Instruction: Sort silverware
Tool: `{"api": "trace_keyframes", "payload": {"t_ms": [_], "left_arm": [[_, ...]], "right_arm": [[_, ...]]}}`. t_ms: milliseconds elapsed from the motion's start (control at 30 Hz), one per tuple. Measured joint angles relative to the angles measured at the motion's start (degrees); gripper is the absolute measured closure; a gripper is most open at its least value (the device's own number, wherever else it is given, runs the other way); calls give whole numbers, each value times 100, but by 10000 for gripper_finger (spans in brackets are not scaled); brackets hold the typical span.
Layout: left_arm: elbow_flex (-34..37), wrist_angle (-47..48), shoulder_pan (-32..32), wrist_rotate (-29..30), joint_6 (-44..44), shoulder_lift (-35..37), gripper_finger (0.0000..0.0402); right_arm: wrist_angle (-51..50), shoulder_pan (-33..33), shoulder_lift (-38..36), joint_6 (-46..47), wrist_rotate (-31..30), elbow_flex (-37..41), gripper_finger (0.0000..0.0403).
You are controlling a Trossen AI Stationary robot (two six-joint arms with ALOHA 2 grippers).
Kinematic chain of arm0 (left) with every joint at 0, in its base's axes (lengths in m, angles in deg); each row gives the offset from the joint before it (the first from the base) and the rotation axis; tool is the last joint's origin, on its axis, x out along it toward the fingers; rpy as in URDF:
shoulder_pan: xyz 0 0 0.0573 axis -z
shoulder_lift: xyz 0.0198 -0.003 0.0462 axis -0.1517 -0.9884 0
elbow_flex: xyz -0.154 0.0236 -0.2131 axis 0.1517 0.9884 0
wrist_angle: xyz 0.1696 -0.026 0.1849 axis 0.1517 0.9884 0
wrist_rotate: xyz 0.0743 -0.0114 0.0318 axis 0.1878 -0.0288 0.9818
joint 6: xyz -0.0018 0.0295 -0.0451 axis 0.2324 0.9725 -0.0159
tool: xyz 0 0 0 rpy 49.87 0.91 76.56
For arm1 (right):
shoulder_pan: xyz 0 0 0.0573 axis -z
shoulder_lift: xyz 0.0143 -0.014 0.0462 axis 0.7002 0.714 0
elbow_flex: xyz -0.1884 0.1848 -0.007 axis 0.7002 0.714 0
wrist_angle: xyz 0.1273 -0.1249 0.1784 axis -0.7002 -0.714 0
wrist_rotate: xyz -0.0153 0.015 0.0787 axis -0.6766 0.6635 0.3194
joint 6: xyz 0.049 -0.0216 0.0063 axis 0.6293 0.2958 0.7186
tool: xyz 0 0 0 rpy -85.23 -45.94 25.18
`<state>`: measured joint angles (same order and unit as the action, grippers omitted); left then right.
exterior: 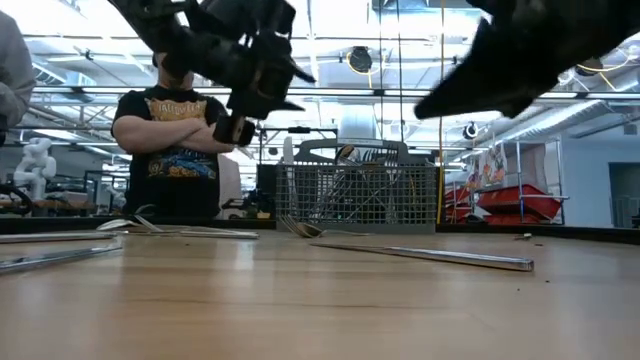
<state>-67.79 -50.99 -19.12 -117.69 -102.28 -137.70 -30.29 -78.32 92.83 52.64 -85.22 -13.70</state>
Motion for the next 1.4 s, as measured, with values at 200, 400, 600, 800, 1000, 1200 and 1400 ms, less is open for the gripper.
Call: {"api": "trace_keyframes", "payload": {"t_ms": [200, 400, 600, 800, 1000, 1200, 1400], "left_arm": [[0, 118, 19, -52, 391, 287, 249], [0, 180, 18, -48, 431, 297, 250], [0, 383, 18, -42, 712, 297, 250], [0, 419, 18, 42, 841, 299, 250], [0, 423, 18, 128, 837, 299, 250], [0, 423, 16, 145, 835, 299, 250], [-2, 426, 16, 147, 841, 299, 250]], "right_arm": [[170, -325, 720, 841, 242, 8, 403], [212, -636, 976, 1404, 532, -4, 403], [-733, -868, 972, 2442, 133, 78, 403], [-584, -978, 972, 2363, 300, 124, 403], [-559, -935, 972, 2194, 297, 124, 403], [-539, -858, 969, 1991, 415, 124, 403], [-269, -811, 1177, 1978, 443, 126, 403]]}}
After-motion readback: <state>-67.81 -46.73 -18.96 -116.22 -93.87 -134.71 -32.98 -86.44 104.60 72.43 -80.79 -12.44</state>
